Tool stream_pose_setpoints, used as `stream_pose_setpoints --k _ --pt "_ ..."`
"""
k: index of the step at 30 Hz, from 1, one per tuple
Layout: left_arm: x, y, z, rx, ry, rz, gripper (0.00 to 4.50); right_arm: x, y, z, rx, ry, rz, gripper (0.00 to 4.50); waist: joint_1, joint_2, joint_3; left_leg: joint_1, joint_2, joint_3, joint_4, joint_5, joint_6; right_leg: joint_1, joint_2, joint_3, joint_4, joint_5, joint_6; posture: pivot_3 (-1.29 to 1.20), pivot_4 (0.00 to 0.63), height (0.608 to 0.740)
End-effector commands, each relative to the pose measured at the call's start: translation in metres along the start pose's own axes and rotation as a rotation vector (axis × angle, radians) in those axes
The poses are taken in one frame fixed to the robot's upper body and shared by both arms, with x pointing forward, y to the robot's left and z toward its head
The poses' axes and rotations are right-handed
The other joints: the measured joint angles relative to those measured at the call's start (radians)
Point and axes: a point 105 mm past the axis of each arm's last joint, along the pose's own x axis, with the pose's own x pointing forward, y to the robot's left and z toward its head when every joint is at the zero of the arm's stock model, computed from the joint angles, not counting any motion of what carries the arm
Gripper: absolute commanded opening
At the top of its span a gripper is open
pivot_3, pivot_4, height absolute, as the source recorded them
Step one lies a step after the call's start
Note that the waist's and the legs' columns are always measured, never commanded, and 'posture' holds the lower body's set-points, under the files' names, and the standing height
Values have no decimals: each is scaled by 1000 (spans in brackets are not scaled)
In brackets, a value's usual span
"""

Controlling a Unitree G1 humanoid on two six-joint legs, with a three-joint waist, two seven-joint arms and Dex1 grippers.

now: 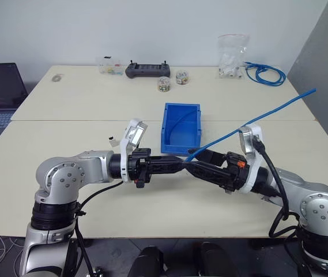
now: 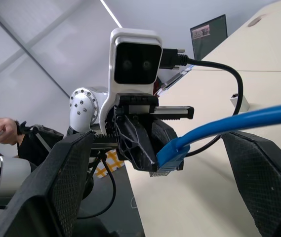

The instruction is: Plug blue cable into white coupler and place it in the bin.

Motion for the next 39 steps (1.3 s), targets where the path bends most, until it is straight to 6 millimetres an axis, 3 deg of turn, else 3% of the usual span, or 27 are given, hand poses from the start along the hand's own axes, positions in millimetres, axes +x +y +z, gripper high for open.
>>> stream_pose_setpoints --k 1,5,14,22,35,36,39 --pt "-2 -8 8 30 -37 -24 254 4 9 7 -22 -15 49 4347 0 0 0 0 0 0 0 0 0 0 0 0 0 0 0 0 150 740" --pt "-4 -9 7 30 -23 -21 254 5 9 9 -20 -19 56 3827 0 0 0 0 0 0 0 0 0 0 0 0 0 0 0 0 150 740" --pt "-5 -8 0 37 14 -7 254 5 11 11 -9 -25 74 1773 0 0 0 0 0 0 0 0 0 0 0 0 0 0 0 0 150 740" --pt "-1 -11 2 54 9 -24 254 7 16 -1 1 24 90 115 0 0 0 0 0 0 0 0 0 0 0 0 0 0 0 0 150 740" --pt "2 -1 5 151 -6 35 254 8 13 -1 -10 27 79 54 1 0 0 0 0 0 0 0 0 0 0 0 -1 0 0 0 150 740" --pt "2 -2 3 153 4 33 954 8 12 -1 -14 23 74 54 1 0 0 0 0 0 0 0 0 0 0 0 -1 0 0 0 150 740" --pt "0 -2 0 168 23 35 1535 9 9 0 -29 14 56 54 0 1 1 -1 0 1 -1 0 0 -1 0 1 -1 0 0 0 150 740"
